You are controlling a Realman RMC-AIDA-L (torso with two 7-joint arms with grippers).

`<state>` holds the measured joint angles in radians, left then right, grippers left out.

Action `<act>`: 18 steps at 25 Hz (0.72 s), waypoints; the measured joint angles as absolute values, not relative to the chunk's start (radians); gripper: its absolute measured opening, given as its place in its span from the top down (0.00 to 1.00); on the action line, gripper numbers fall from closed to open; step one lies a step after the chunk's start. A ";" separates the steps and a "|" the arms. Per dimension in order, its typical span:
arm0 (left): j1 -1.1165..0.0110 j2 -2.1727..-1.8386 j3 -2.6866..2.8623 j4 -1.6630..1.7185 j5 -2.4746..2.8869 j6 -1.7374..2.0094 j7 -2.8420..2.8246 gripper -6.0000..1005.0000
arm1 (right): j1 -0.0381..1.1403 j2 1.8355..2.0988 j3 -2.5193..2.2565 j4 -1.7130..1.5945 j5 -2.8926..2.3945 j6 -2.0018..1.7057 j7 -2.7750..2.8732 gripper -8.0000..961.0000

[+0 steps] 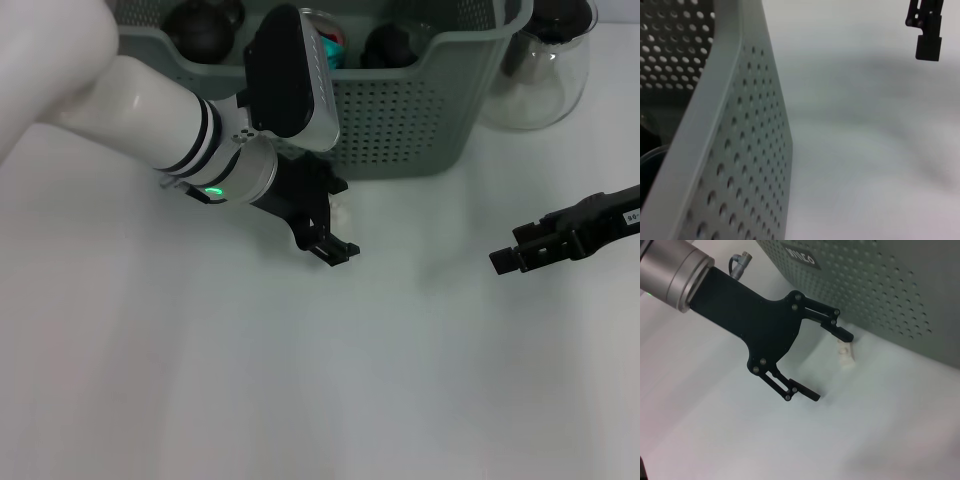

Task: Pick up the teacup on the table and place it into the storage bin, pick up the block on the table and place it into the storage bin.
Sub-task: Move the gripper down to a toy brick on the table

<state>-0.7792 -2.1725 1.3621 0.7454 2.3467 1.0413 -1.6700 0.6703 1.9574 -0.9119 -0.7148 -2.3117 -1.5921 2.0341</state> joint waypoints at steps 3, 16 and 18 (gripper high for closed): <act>-0.779 -2.172 1.362 0.744 2.348 1.041 -1.680 0.16 | 0.670 1.957 -0.913 -0.715 -2.312 -1.591 2.034 0.18; -0.779 -2.172 1.364 0.735 2.355 1.040 -1.697 0.16 | 0.672 1.960 -0.912 -0.714 -2.324 -1.579 2.034 0.18; -0.779 -2.173 1.364 0.735 2.355 1.041 -1.697 0.16 | 0.673 1.960 -0.912 -0.714 -2.324 -1.579 2.034 0.18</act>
